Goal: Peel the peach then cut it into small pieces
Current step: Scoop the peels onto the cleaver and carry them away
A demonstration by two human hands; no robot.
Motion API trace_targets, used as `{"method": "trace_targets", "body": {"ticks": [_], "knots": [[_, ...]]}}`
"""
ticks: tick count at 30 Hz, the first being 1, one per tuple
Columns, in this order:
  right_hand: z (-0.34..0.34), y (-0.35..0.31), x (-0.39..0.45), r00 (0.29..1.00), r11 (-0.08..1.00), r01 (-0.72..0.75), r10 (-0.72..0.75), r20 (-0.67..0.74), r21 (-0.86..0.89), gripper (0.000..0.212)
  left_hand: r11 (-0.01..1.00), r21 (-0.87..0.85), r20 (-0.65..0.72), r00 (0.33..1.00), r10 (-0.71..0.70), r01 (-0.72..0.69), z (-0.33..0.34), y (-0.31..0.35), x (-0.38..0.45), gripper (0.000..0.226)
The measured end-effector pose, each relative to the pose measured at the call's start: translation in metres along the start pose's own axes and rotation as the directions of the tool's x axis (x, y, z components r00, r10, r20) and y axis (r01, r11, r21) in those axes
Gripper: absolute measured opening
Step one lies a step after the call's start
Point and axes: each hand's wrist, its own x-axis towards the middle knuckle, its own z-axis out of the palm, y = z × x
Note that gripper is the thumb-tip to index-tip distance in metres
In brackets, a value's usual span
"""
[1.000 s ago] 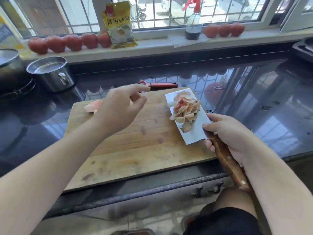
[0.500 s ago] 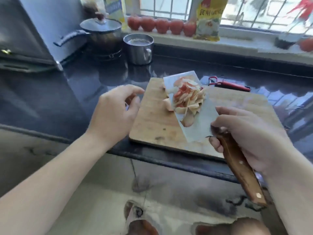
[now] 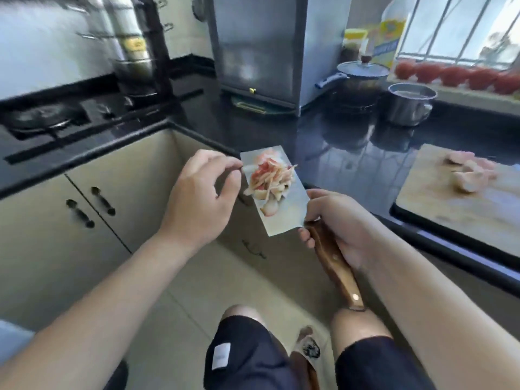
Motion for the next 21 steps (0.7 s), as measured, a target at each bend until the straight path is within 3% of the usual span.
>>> {"method": "trace_targets", "body": {"ticks": [6, 9, 11, 17, 19, 21], "knots": [[0.095, 0.011, 0.052, 0.949, 0.979, -0.021, 0.083, 0.304, -0.202, 0.043, 0.954, 0.119, -0.14, 0.956, -0.26, 0.277, -0.053, -0.054, -0.026, 0.045], [0.147, 0.027, 0.085, 0.881, 0.959, -0.018, 0.15, 0.449, -0.284, 0.043, 0.899, 0.167, -0.259, 0.897, -0.357, 0.406, -0.081, -0.094, -0.049, 0.054], [0.187, 0.048, 0.109, 0.81, 0.936, 0.003, 0.205, 0.55, -0.353, 0.043, 0.83, 0.178, -0.37, 0.817, -0.441, 0.529, -0.102, -0.127, -0.076, 0.056], [0.285, 0.145, 0.162, 0.676, 0.895, -0.008, 0.334, 0.657, -0.446, 0.042, 0.558, 0.139, -0.519, 0.54, -0.663, 0.818, -0.148, -0.214, -0.187, 0.044], [0.318, 0.182, 0.175, 0.653, 0.874, -0.022, 0.38, 0.655, -0.485, 0.041, 0.502, 0.166, -0.518, 0.508, -0.688, 0.849, -0.152, -0.243, -0.221, 0.043], [0.349, 0.219, 0.186, 0.644, 0.855, -0.028, 0.412, 0.645, -0.518, 0.036, 0.471, 0.239, -0.477, 0.526, -0.705, 0.849, -0.148, -0.274, -0.248, 0.044]]}}
